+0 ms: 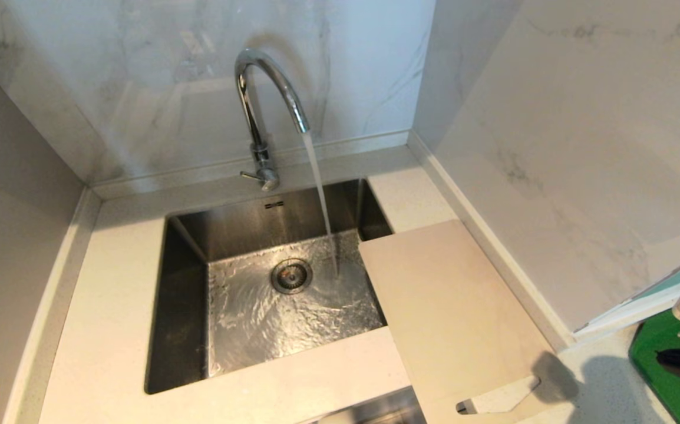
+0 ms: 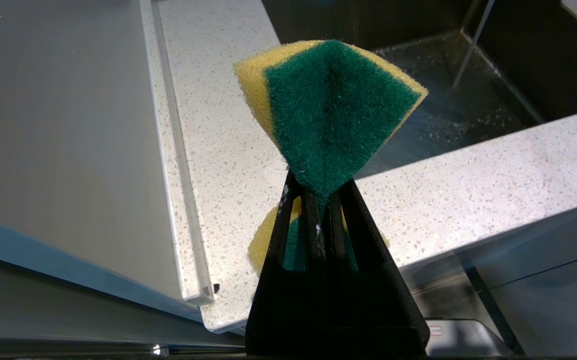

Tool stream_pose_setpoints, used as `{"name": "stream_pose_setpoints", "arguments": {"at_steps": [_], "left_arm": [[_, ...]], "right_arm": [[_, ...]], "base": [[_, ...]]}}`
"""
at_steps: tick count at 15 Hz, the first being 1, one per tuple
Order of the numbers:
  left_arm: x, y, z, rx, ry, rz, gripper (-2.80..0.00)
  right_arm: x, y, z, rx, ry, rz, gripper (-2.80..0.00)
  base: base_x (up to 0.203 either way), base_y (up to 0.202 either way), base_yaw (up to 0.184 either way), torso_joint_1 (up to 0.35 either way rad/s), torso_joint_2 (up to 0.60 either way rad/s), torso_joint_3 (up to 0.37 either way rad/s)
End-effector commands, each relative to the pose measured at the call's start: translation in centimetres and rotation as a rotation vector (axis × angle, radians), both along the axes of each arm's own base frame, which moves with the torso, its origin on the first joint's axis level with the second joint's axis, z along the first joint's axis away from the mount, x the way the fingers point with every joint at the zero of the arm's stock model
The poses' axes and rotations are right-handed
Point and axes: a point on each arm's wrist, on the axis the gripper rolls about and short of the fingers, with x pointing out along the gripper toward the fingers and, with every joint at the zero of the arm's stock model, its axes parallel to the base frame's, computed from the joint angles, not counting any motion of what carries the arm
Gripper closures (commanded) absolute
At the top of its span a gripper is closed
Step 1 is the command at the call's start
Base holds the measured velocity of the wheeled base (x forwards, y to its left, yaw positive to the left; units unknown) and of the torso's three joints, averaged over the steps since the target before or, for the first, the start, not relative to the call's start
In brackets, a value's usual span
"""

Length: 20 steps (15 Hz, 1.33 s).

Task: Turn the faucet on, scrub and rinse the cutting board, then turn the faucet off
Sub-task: Pick up the cutting board

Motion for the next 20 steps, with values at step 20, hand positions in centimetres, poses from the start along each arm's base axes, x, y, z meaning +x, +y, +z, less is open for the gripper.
{"name": "stream_pose_setpoints", "arguments": {"at_steps": [20], "left_arm": [[0.0,0.0,0.0,0.0,-0.001,0.0,0.0]], "right_arm": [[4.9,4.2,-3.0,-0.505,0.204,0.243,0.0]], "base": [[0.0,0.0,0.0,0.0,0.0,0.0]]}}
